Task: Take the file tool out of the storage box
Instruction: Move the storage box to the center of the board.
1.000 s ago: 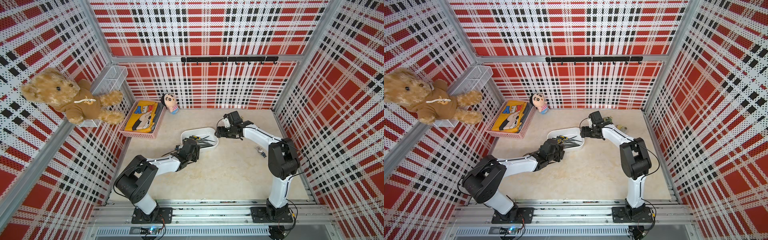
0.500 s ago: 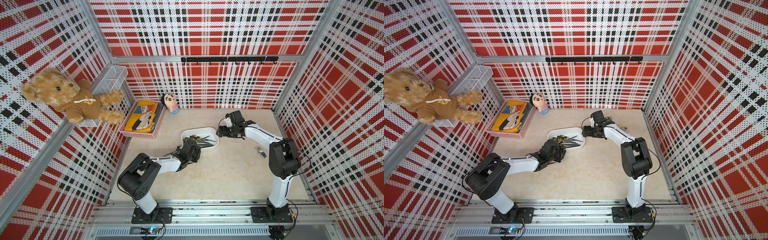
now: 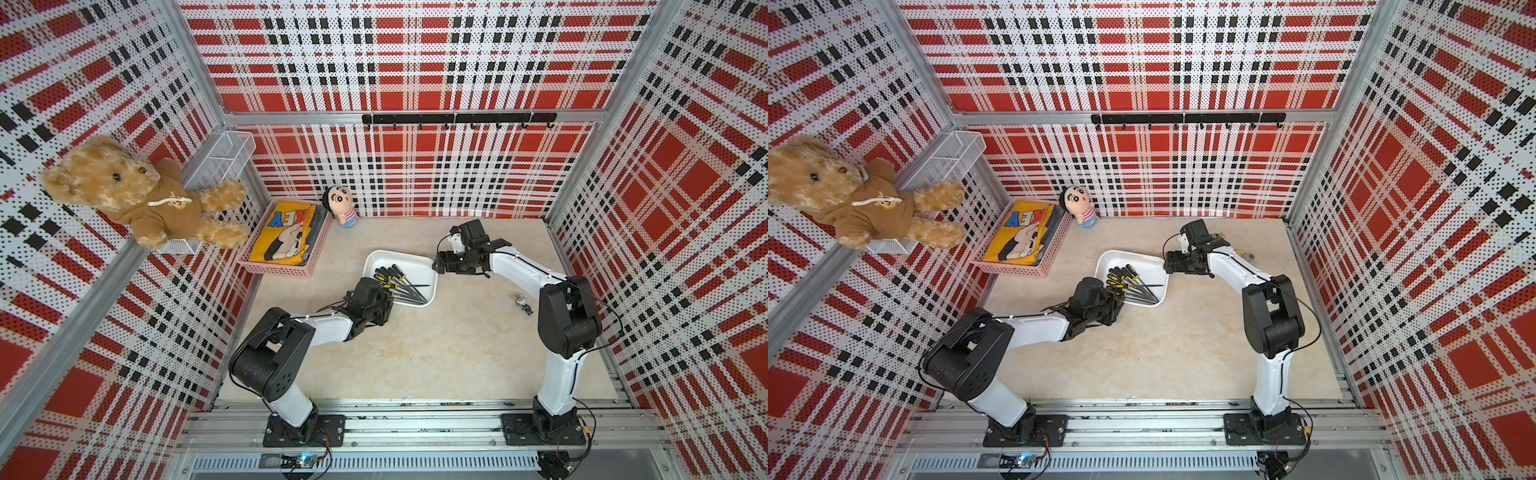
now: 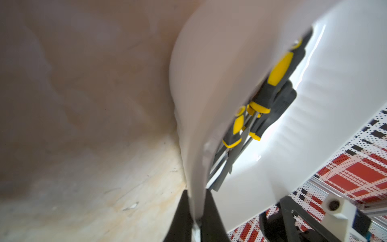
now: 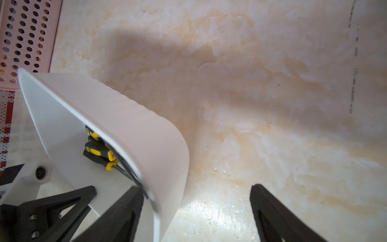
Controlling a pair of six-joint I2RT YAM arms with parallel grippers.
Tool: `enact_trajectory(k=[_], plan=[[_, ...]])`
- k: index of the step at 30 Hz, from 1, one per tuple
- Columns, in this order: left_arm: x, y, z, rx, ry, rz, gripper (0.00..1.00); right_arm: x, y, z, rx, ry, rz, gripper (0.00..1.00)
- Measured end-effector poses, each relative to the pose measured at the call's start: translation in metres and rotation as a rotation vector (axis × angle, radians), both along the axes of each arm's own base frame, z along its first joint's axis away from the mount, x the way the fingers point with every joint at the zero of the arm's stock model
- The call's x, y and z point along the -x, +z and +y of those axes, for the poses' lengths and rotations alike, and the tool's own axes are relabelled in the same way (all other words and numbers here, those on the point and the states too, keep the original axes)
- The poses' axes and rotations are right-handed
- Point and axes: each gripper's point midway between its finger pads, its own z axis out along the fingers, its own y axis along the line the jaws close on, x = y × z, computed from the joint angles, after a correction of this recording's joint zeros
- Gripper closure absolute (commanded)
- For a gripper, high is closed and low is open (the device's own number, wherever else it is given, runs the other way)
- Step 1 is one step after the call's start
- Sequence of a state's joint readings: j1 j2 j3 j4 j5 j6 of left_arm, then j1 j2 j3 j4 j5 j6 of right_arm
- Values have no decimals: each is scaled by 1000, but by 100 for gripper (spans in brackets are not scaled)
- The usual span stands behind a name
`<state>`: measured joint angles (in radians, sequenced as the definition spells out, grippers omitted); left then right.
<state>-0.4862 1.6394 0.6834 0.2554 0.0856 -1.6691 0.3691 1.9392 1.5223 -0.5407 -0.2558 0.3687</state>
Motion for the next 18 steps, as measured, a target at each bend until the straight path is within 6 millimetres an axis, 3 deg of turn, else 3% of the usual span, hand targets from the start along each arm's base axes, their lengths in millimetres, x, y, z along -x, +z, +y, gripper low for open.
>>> enact_trajectory(k=[8, 18], plan=[[-24, 8, 12, -154, -178, -22, 96, -1, 2, 1, 0, 10, -6, 11], [-49, 0, 33, -375, -474, -11, 98, 9, -1, 6, -13, 44, 29, 12]])
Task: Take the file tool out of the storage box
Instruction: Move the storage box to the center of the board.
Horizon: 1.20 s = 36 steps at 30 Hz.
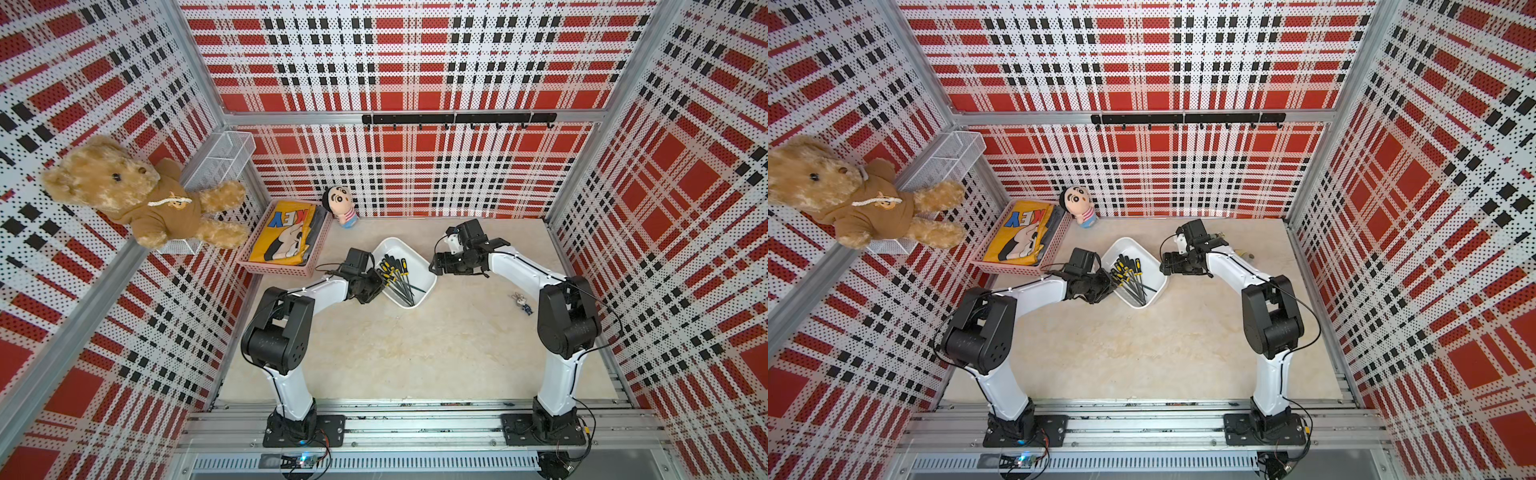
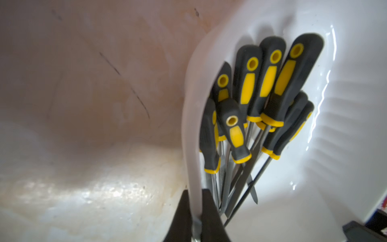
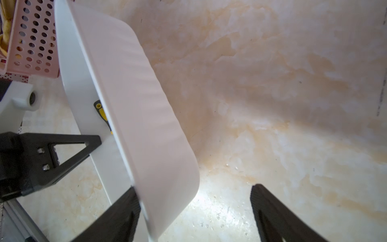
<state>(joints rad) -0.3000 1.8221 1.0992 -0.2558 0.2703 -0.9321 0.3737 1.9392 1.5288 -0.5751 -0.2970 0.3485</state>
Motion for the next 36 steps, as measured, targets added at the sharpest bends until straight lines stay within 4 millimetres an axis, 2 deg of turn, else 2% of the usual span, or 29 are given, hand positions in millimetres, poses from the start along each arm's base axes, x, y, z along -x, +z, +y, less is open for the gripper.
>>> enact_trajectory(k=[4, 9, 16, 22, 30, 33, 36], plan=[[-3, 1, 15, -73, -59, 16, 98, 3, 0, 4, -10, 17, 7, 12], [-1, 0, 46, -239, -116, 71, 98, 0, 0, 0, -6, 5, 4, 12], [-9, 6, 82, -484, -172, 112, 100, 1, 1, 1, -18, 4, 9, 14], [-11, 6, 121, -638, -201, 153, 100, 7, 1, 14, -18, 26, 9, 16], [-46, 10, 175, -765, -219, 167, 100, 28, 5, 56, -53, 83, 16, 18], [-63, 12, 186, -805, -238, 154, 100, 30, 7, 63, -71, 83, 20, 18], [-75, 12, 189, -833, -266, 141, 100, 29, 8, 65, -86, 72, 22, 18]])
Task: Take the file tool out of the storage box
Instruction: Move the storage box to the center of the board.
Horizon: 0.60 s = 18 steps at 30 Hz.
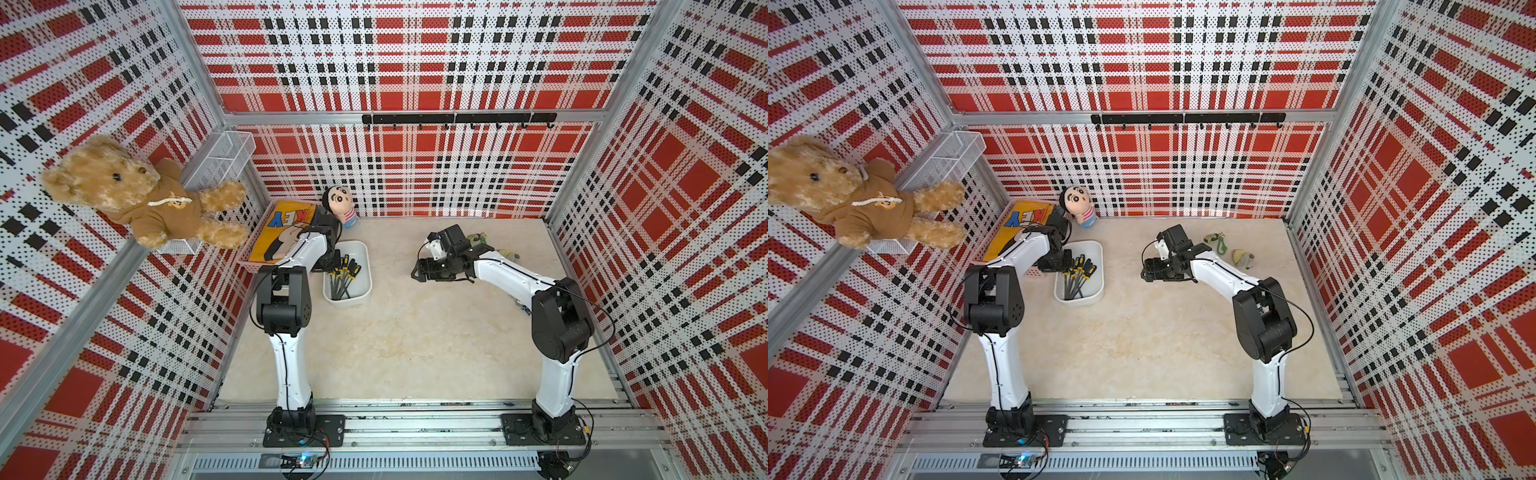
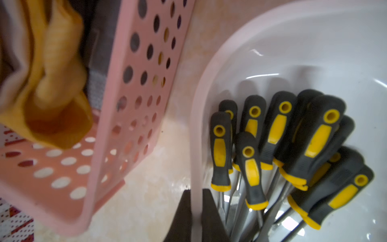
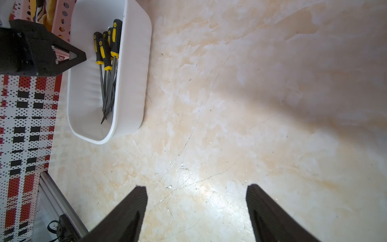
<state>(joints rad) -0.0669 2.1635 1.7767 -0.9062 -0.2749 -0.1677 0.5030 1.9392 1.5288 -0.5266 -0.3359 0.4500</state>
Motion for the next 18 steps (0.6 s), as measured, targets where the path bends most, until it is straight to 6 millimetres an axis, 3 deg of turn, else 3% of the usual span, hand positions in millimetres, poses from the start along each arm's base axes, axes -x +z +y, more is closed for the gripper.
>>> enact_trajectory(k=[9, 18], plan=[[-18, 2, -3, -23, -72, -12, 100, 3, 0, 7, -33, -13, 20, 17], [-30, 10, -9, -71, -87, -63, 72, 5, 2, 15, -60, -11, 23, 15]])
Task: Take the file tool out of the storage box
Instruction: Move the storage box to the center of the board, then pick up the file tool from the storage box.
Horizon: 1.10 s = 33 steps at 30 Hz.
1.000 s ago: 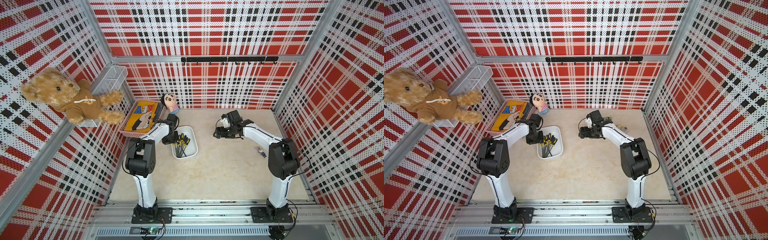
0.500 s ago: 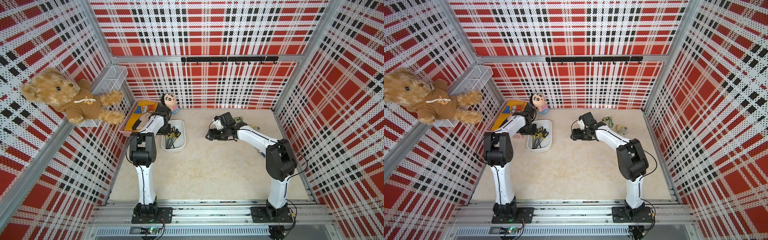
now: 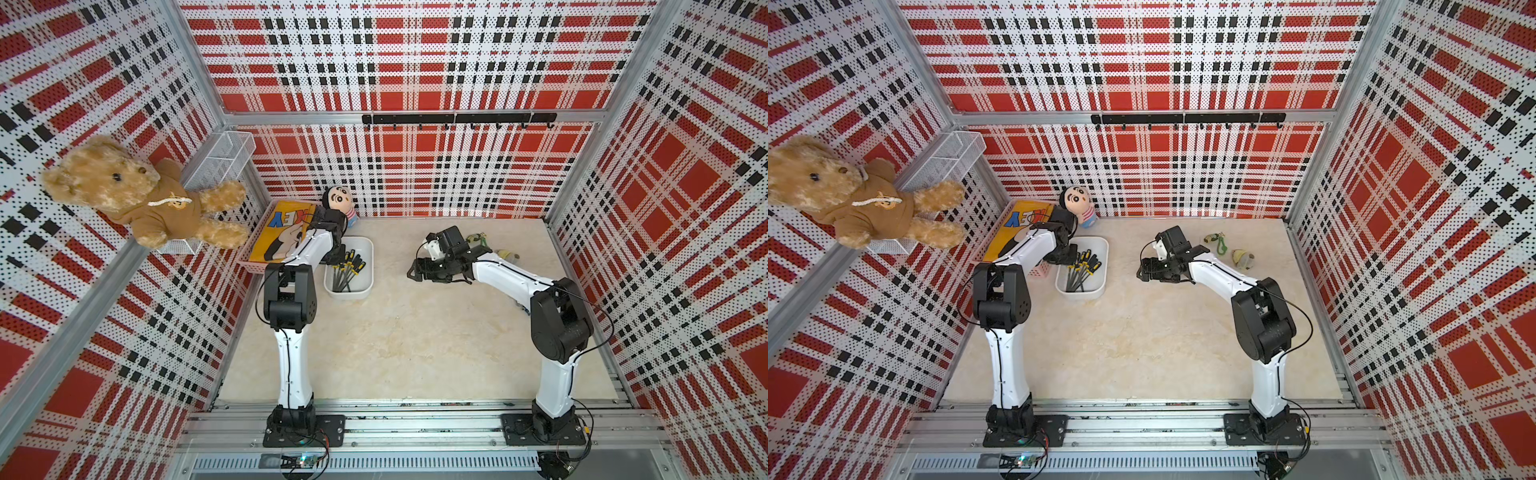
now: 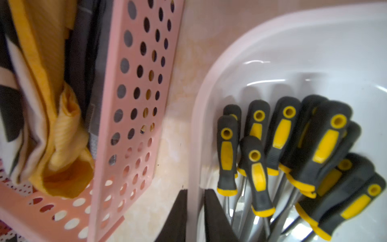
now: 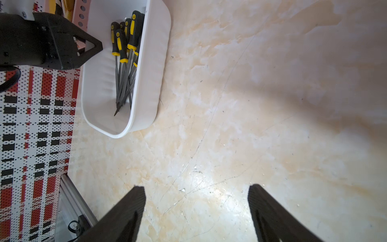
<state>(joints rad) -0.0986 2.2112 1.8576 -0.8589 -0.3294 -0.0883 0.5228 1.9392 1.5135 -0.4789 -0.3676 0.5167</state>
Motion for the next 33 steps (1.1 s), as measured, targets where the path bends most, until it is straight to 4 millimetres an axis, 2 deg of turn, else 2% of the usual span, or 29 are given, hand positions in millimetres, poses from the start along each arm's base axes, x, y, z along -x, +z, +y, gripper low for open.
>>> enact_trajectory(k=[3, 9, 13, 16, 18, 23, 27, 33], plan=[[-5, 8, 1, -1, 14, -37, 62, 0, 0, 1, -6, 1, -2, 15], [-12, 39, 3, 34, 52, -131, 57, 1, -2, 2, -9, 6, 2, 15], [-15, 62, -11, 141, 91, -209, 57, 3, -6, 1, -5, 7, 7, 15], [-18, 72, -31, 241, 129, -255, 57, 3, -6, 1, -6, 7, 5, 15], [-18, 67, -48, 296, 155, -260, 57, 2, -5, 1, -7, 7, 4, 15], [-9, 30, -72, 359, 224, -195, 57, 2, -5, 1, -8, 13, -1, 16], [-5, 4, -71, 363, 281, -153, 57, 3, -7, 1, -2, 22, -5, 15], [-7, 1, -54, 365, 337, -164, 58, 10, -18, -3, 15, 28, 17, 16]])
